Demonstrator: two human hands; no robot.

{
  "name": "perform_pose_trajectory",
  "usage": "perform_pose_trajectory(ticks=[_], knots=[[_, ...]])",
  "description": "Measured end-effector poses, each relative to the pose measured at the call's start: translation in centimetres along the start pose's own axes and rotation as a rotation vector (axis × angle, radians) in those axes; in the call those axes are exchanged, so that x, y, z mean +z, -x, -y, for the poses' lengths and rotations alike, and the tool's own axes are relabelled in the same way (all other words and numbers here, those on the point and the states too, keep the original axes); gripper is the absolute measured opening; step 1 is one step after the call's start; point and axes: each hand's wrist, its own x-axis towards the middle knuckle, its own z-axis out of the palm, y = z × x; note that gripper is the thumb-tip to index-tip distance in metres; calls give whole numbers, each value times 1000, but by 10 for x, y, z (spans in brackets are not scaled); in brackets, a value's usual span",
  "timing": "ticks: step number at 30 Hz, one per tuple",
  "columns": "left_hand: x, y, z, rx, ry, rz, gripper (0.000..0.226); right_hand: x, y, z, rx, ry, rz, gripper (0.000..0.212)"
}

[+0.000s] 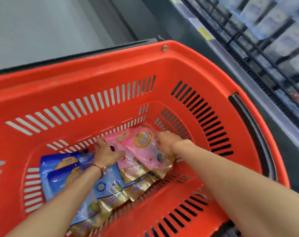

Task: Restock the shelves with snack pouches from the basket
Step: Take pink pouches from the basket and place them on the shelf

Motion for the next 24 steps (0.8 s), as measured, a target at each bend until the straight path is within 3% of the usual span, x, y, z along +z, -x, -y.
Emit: perform_pose_trajectory(ticks=[2,4,11,14,17,19,22,24], knots=[[12,-14,14,-15,16,-1,95,12,-18,-2,16,12,36,41],[21,-31,26,4,47,5,86,23,-30,-5,45,3,92,63],[32,-48,39,8,167,72,97,38,-63,-26,73,-117,132,105],[34,-43,30,-31,185,59,104,42,-65,-30,77,-203,71,110],[37,-36,22,-88,221,21,105,42,-60,-28,87,-236,72,98],[36,-32,18,-141,287,-1,97,37,-57,-27,116,-253,115,76],[35,-27,12,-204,353,13,67,33,-52,-30,133,-310,155,34],[36,-21,8,-201,404,46,48,31,-46,-33,131,-357,137,26]])
